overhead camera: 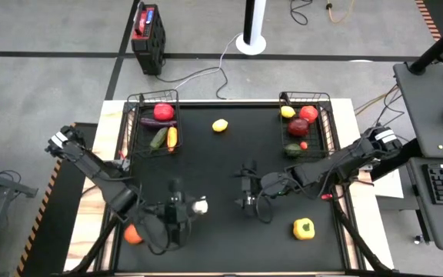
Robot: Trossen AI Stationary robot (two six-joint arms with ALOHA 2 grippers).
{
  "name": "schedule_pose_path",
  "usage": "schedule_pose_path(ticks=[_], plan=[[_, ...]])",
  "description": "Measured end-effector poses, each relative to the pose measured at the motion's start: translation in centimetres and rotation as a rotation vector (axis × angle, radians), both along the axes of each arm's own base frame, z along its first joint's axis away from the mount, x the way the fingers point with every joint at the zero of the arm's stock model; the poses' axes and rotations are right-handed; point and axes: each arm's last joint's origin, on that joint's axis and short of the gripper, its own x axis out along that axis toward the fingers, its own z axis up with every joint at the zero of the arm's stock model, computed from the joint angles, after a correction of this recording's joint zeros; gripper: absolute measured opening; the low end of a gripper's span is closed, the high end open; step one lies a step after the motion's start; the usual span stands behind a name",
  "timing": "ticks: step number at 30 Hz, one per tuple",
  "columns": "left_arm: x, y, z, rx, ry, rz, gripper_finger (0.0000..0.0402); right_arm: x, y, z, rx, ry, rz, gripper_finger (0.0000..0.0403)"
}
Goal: Sort produce into baskets
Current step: Put the white garlic into the left wire basket
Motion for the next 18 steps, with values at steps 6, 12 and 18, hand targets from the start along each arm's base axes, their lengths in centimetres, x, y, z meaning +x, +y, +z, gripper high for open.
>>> schedule_pose_path(ticks=[6, 12, 18], plan=[[0.1, 1.7, -2.5, -0.071, -0.083, -0.009, 0.0144, -0.1, 0.5, 0.0, -0.009, -0.003, 0.014, 0.0331], [-0.4, 4.1, -4.7, -0.207, -0.258, -0.102, 0.0144, -0.1, 0.7, -0.2, -0.019, -0.002, 0.025, 0.0331], [-0.7, 6.5, -6.5, -0.346, -0.399, -0.039, 0.0144, 0.2, 1.0, -0.1, -0.006, -0.035, 0.037, 0.0331]])
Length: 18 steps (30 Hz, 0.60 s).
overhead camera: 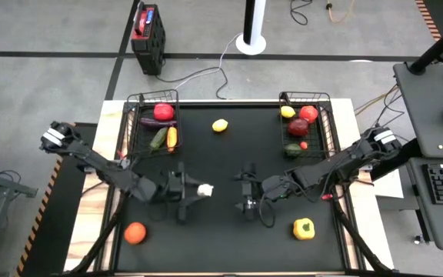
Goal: Sort produce into baskets
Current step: Put the white garlic into the left wire basket
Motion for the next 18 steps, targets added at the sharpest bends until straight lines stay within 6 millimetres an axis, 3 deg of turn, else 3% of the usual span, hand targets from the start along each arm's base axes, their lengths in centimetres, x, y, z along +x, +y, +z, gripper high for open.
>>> schedule_pose_path(ticks=[5, 13, 18], plan=[[0.7, 0.6, -0.6, -0.018, -0.018, -0.012, 0.0145, 0.9, 0.1, -0.8, -0.020, -0.027, -0.004, 0.0331], [2.0, 0.1, -0.5, 0.005, -0.012, -0.050, 0.0145, 2.5, -0.5, -1.1, -0.025, -0.054, -0.031, 0.0329], [2.2, 0.0, -0.2, 0.016, -0.015, -0.049, 0.0145, 3.0, -0.4, -1.3, -0.055, -0.044, -0.022, 0.0298]])
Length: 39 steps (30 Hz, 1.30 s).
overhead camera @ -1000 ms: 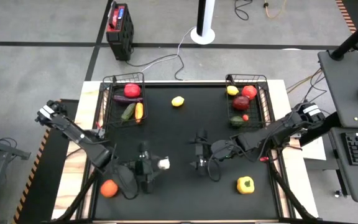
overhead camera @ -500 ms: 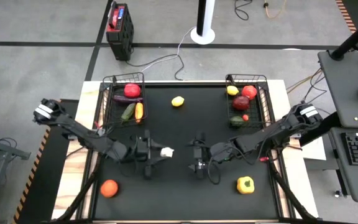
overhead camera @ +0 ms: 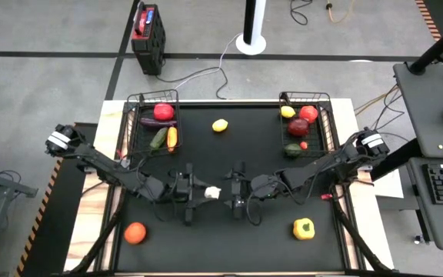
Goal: Sort produce into baskets
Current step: Put the white garlic into the left wire basket
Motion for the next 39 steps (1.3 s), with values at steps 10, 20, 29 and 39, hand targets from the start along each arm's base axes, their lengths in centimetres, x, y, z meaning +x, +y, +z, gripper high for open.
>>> schedule_pose_path(ticks=[10, 20, 29, 39], plan=[[0.0, 0.1, -0.1, 0.017, 0.006, 0.011, 0.0145, 0.1, -0.1, 0.5, -0.043, -0.001, 0.006, 0.0158], [-0.3, 3.3, 0.9, 0.080, 0.175, 0.216, 0.0145, -1.2, -1.7, 2.3, -0.144, 0.081, -0.421, 0.0193], [-4.1, 13.3, 3.4, 0.010, 0.736, 0.902, 0.0145, -1.9, -2.4, 3.0, -0.125, 0.121, -0.542, 0.0243], [-6.5, 20.5, 2.2, -0.270, 0.982, 1.035, 0.0175, -1.9, -2.3, 2.8, -0.097, 0.136, -0.498, 0.0276]])
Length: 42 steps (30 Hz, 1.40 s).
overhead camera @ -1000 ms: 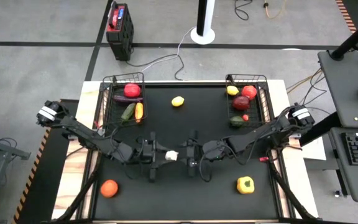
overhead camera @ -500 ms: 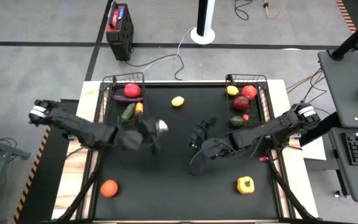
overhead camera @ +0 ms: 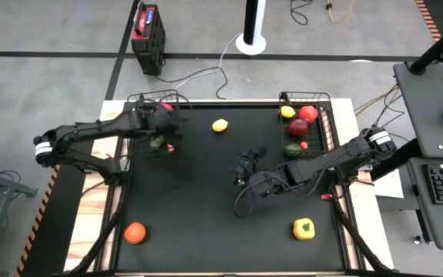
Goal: Sort produce into baskets
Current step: Put the white garlic into the left wire basket, then put the yellow lemon into the right wire basket
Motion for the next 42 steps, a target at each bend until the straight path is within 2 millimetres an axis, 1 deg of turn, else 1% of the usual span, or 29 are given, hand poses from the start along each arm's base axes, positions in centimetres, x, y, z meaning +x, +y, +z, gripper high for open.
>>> schedule_pose_path(ticks=[5, 8, 11, 14, 16, 18, 23, 27, 32, 35, 37, 40, 42], plan=[[0.0, 0.1, 0.0, 0.000, 0.008, -0.008, 0.0228, -0.1, 0.0, -0.1, 0.004, 0.009, -0.003, 0.0290], [0.0, 0.1, 0.0, 0.000, 0.008, -0.010, 0.0253, -0.1, 0.0, -0.2, 0.007, 0.019, -0.006, 0.0297], [0.0, -0.1, 0.1, 0.002, 0.008, -0.022, 0.0267, -0.3, -0.1, -0.4, 0.015, 0.034, -0.014, 0.0304], [0.3, -1.1, 0.2, 0.002, -0.012, -0.050, 0.0273, -0.6, -0.2, -0.7, 0.030, 0.066, -0.027, 0.0308], [0.7, -2.3, 0.2, 0.002, -0.033, -0.092, 0.0273, -1.0, -0.2, -0.8, 0.065, 0.092, -0.018, 0.0309], [1.3, -3.9, 0.4, 0.019, -0.059, -0.153, 0.0274, -1.4, -0.2, -0.9, 0.111, 0.128, 0.004, 0.0308], [2.8, -9.2, 0.9, 0.092, -0.168, -0.359, 0.0274, -2.3, -0.2, -0.9, 0.236, 0.183, 0.050, 0.0302], [2.9, -13.4, 1.4, 0.166, -0.265, -0.491, 0.0274, -2.8, -0.1, -0.9, 0.322, 0.233, 0.100, 0.0304], [2.3, -17.5, 1.7, 0.216, -0.320, -0.646, 0.0274, -3.3, -0.1, -0.9, 0.350, 0.295, 0.138, 0.0306], [1.9, -19.4, 1.4, 0.237, -0.333, -0.707, 0.0274, -3.0, -0.7, 0.0, 0.343, 0.297, 0.124, 0.0305], [1.6, -20.4, 1.3, 0.258, -0.347, -0.718, 0.0274, -2.8, -1.3, 0.6, 0.314, 0.299, 0.130, 0.0305], [1.2, -21.3, 1.1, 0.293, -0.365, -0.714, 0.0274, -2.2, -2.5, 1.7, 0.257, 0.301, 0.147, 0.0308], [1.0, -21.6, 1.1, 0.315, -0.382, -0.702, 0.0274, -1.5, -3.6, 2.4, 0.220, 0.302, 0.146, 0.0312]])
